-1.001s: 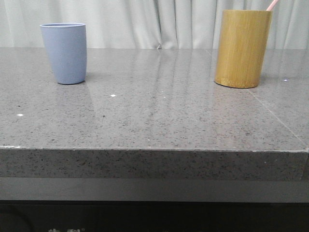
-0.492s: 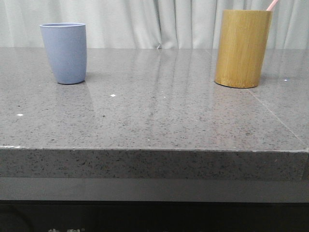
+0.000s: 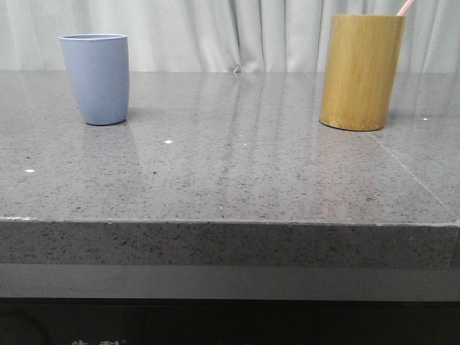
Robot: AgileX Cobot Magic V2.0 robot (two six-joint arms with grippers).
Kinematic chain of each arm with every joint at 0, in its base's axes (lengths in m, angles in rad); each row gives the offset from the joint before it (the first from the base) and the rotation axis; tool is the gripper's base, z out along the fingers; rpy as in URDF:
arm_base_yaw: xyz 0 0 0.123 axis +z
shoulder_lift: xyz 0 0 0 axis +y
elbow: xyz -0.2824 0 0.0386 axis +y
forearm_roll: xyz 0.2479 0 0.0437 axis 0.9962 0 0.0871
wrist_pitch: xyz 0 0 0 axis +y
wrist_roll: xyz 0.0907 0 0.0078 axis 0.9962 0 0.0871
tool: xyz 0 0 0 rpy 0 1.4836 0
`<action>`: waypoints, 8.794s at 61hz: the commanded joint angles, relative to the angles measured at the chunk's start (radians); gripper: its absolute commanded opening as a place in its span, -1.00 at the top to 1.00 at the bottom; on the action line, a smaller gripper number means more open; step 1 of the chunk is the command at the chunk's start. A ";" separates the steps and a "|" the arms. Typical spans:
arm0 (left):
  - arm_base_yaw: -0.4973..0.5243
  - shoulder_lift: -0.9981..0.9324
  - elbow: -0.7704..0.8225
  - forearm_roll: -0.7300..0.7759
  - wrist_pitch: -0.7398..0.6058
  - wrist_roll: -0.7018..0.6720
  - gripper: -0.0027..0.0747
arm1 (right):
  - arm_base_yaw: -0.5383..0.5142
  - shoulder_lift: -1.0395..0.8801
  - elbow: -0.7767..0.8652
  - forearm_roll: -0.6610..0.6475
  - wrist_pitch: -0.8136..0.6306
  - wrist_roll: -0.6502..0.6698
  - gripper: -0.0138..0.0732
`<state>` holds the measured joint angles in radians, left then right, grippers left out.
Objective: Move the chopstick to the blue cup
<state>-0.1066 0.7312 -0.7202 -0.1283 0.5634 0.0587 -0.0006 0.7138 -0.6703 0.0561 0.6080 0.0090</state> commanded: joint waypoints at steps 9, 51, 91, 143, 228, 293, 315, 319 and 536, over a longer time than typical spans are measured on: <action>-0.005 0.003 -0.035 -0.002 -0.106 0.003 0.58 | -0.004 0.013 -0.029 -0.009 -0.074 -0.009 0.41; -0.082 0.257 -0.290 0.000 -0.080 0.030 -0.22 | -0.004 0.013 -0.029 0.042 -0.056 -0.009 -0.58; -0.089 0.803 -0.843 0.000 0.254 0.030 -0.20 | -0.004 0.013 -0.029 0.042 -0.042 -0.009 -0.58; -0.089 1.118 -1.168 -0.010 0.440 0.030 0.60 | -0.004 0.013 -0.029 0.042 -0.036 -0.009 -0.58; -0.434 1.217 -1.303 0.001 0.332 0.086 0.98 | -0.004 0.013 -0.029 0.042 -0.021 -0.009 -0.58; -0.434 1.175 -1.375 -0.011 0.398 0.079 0.03 | -0.004 0.013 -0.029 0.042 -0.021 -0.009 -0.58; -0.432 1.014 -1.361 -0.026 0.413 0.072 0.16 | -0.004 0.013 -0.029 0.042 -0.022 -0.009 -0.58; -0.432 0.960 -1.301 -0.026 0.384 0.072 0.17 | -0.004 0.013 -0.029 0.043 -0.024 -0.009 -0.58; -0.432 0.123 -0.303 -0.037 0.019 0.072 0.17 | 0.484 0.886 -1.195 0.191 -0.036 -0.226 0.75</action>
<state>-0.5352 0.8627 -0.9949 -0.1509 0.6621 0.1401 0.4745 1.6072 -1.8127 0.2372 0.6587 -0.1977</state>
